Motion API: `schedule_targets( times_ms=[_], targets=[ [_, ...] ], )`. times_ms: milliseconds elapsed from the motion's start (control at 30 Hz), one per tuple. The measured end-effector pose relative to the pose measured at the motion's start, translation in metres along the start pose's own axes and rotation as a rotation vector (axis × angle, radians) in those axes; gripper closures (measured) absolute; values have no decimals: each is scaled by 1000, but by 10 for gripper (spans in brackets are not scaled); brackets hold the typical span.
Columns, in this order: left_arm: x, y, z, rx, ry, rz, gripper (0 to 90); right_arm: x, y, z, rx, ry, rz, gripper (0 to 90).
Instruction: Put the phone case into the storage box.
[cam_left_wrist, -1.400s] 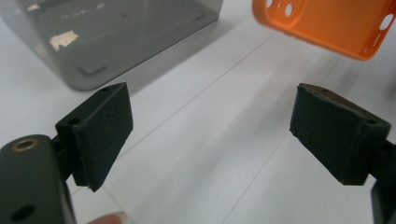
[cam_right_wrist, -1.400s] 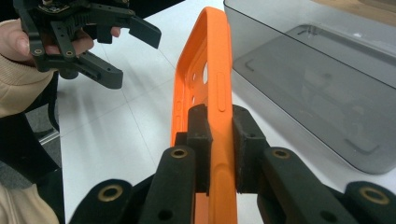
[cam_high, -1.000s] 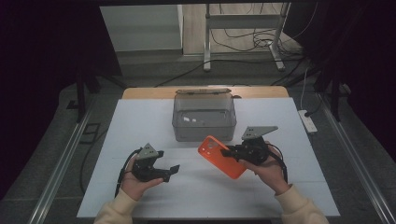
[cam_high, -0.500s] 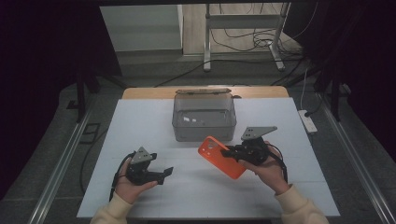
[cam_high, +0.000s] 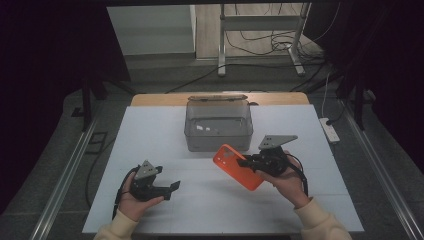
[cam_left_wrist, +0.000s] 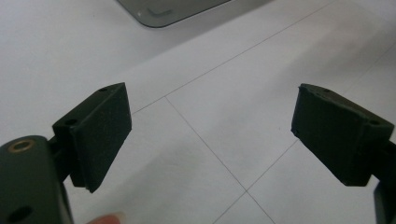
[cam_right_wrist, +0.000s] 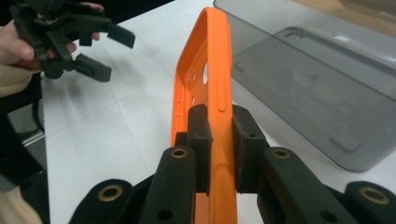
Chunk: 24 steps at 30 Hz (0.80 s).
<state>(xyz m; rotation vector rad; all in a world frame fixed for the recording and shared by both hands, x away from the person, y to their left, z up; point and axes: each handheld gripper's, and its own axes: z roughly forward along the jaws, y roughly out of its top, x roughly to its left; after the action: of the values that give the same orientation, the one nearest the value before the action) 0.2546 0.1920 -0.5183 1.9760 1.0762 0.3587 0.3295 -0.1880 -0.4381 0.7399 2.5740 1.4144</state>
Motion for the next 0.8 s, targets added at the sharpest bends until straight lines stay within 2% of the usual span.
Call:
schedule_targets(
  times_ms=[800],
  targets=[
    [-1,0,3,2,3,4,122,8,18,-11,-30,-56,-13,795]
  ],
)
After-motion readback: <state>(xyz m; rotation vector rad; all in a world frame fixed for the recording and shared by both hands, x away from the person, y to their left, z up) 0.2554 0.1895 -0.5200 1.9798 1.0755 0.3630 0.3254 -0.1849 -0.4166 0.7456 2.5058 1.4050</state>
